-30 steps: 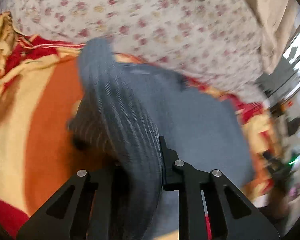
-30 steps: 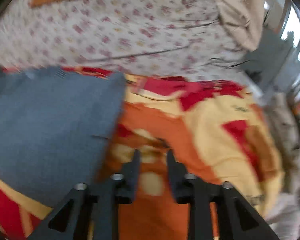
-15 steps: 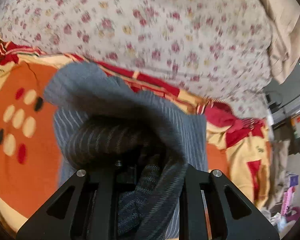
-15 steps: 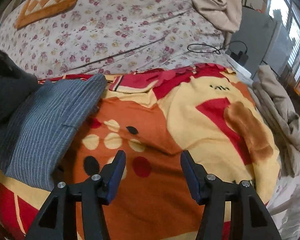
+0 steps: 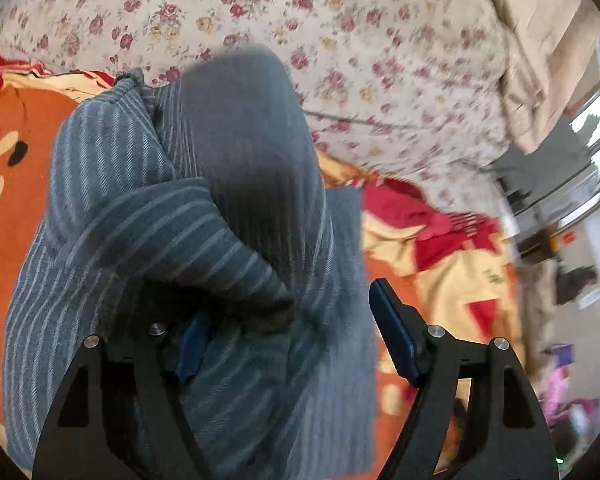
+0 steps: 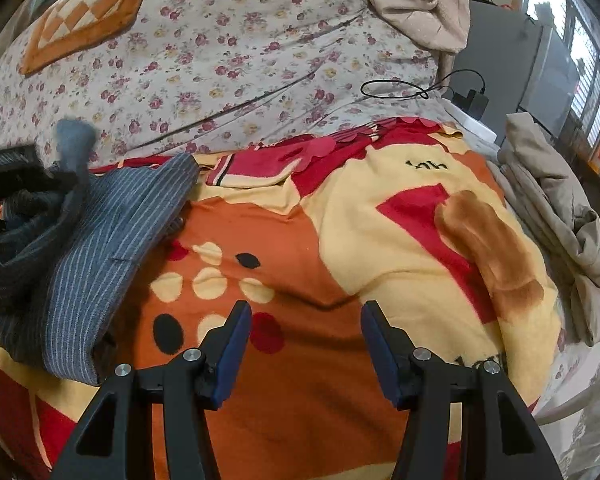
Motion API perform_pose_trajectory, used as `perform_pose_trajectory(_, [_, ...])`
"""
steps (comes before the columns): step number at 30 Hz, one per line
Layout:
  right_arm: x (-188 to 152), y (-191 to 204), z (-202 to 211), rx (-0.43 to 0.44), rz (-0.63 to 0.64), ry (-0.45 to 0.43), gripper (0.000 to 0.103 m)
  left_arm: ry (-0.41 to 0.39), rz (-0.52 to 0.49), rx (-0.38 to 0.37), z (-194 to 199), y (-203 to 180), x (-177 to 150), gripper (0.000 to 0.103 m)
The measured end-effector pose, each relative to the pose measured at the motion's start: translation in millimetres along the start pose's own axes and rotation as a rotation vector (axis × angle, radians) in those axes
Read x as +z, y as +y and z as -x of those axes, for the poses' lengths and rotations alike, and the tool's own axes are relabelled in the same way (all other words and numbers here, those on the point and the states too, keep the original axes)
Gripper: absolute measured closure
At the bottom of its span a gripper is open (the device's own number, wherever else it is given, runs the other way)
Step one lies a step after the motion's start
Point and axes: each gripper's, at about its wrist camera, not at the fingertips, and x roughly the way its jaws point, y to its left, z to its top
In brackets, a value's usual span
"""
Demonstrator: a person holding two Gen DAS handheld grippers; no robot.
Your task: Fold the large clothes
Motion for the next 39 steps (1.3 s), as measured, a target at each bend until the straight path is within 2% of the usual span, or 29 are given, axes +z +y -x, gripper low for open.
perform_pose_trajectory(3, [1.2, 3.2, 0.2, -0.004, 0.01, 0.001, 0.048, -0.026, 0.017, -0.088, 32.1, 4.5, 10.0, 0.029])
perform_pose_trajectory(5, [3.0, 6.2, 1.4, -0.002, 0.013, -0.001, 0.049, -0.085, 0.011, -0.118, 60.7, 12.1, 17.6, 0.029])
perform_pose_trajectory(7, [5.5, 9.7, 2.5, 0.007, 0.009, -0.006, 0.049, -0.149, -0.012, -0.072, 83.7, 25.5, 19.5, 0.029])
perform_pose_trajectory(9, [8.1, 14.7, 5.2, 0.03, 0.002, -0.014, 0.049, -0.165, -0.023, -0.025, 90.9, 40.4, 16.6, 0.029])
perform_pose_trajectory(12, [12.8, 22.5, 10.7, 0.124, -0.021, -0.042, 0.049, -0.116, 0.019, 0.053, 84.0, 70.0, 6.2, 0.029])
perform_pose_trajectory(14, [16.8, 23.8, 14.9, 0.249, -0.074, -0.064, 0.048, -0.052, 0.013, 0.047, 69.9, 81.0, -4.3, 0.029])
perform_pose_trajectory(16, [20.0, 27.8, 15.1, 0.325, -0.114, -0.071, 0.048, -0.006, -0.035, 0.033, 55.9, 77.5, -17.4, 0.029])
perform_pose_trajectory(18, [22.3, 37.7, 13.7, 0.314, -0.118, -0.07, 0.048, -0.003, -0.186, 0.069, 47.9, 60.5, -34.4, 0.029])
perform_pose_trajectory(19, [23.8, 42.7, 12.9, 0.301, -0.111, -0.073, 0.048, -0.015, -0.295, 0.095, 46.0, 48.5, -42.1, 0.028])
perform_pose_trajectory(20, [25.6, 48.6, 11.6, 0.298, -0.096, -0.076, 0.048, -0.018, -0.336, 0.102, 45.7, 44.4, -43.9, 0.028])
perform_pose_trajectory(21, [26.8, 52.5, 10.8, 0.292, -0.083, -0.077, 0.048, -0.015, -0.331, 0.106, 45.1, 43.4, -40.8, 0.029])
perform_pose_trajectory(23, [27.8, 57.2, 7.4, 0.257, -0.07, -0.067, 0.048, -0.022, -0.24, 0.021, 47.9, 47.6, -20.8, 0.029])
perform_pose_trajectory(24, [27.7, 57.9, 5.2, 0.246, -0.075, -0.059, 0.048, -0.03, -0.221, 0.006, 46.4, 47.5, -7.1, 0.029])
perform_pose_trajectory(26, [27.0, 58.8, 2.3, 0.238, -0.084, -0.044, 0.048, -0.022, -0.225, 0.05, 32.6, 45.9, 19.2, 0.029])
perform_pose_trajectory(28, [25.9, 59.5, 1.0, 0.224, -0.086, -0.039, 0.048, 0.083, -0.212, 0.082, -5.5, 44.7, 56.2, 0.029])
perform_pose_trajectory(30, [27.5, 62.7, -0.9, 0.203, -0.085, -0.043, 0.048, 0.129, -0.225, 0.079, -28.9, 40.2, 80.4, 0.029])
perform_pose_trajectory(31, [28.2, 64.3, -1.8, 0.193, -0.083, -0.045, 0.048, 0.144, -0.246, 0.066, -35.9, 36.5, 90.1, 0.029])
perform_pose_trajectory(32, [28.8, 65.9, -2.5, 0.185, -0.081, -0.048, 0.049, 0.114, -0.261, 0.079, -32.5, 33.5, 96.3, 0.029])
perform_pose_trajectory(33, [29.7, 67.0, -2.8, 0.184, -0.081, -0.051, 0.049, 0.068, -0.259, 0.079, -23.8, 34.0, 98.4, 0.03])
perform_pose_trajectory(34, [29.9, 67.7, -2.0, 0.191, -0.083, -0.055, 0.049, 0.01, -0.244, 0.029, -7.1, 39.2, 95.0, 0.03])
perform_pose_trajectory(36, [31.7, 70.5, 2.3, 0.223, -0.089, -0.077, 0.048, -0.01, -0.222, -0.02, 9.7, 49.5, 85.2, 0.03])
perform_pose_trajectory(39, [36.5, 78.5, 12.2, 0.3, -0.088, -0.124, 0.048, -0.033, -0.244, 0.05, 36.0, 64.0, 58.8, 0.03])
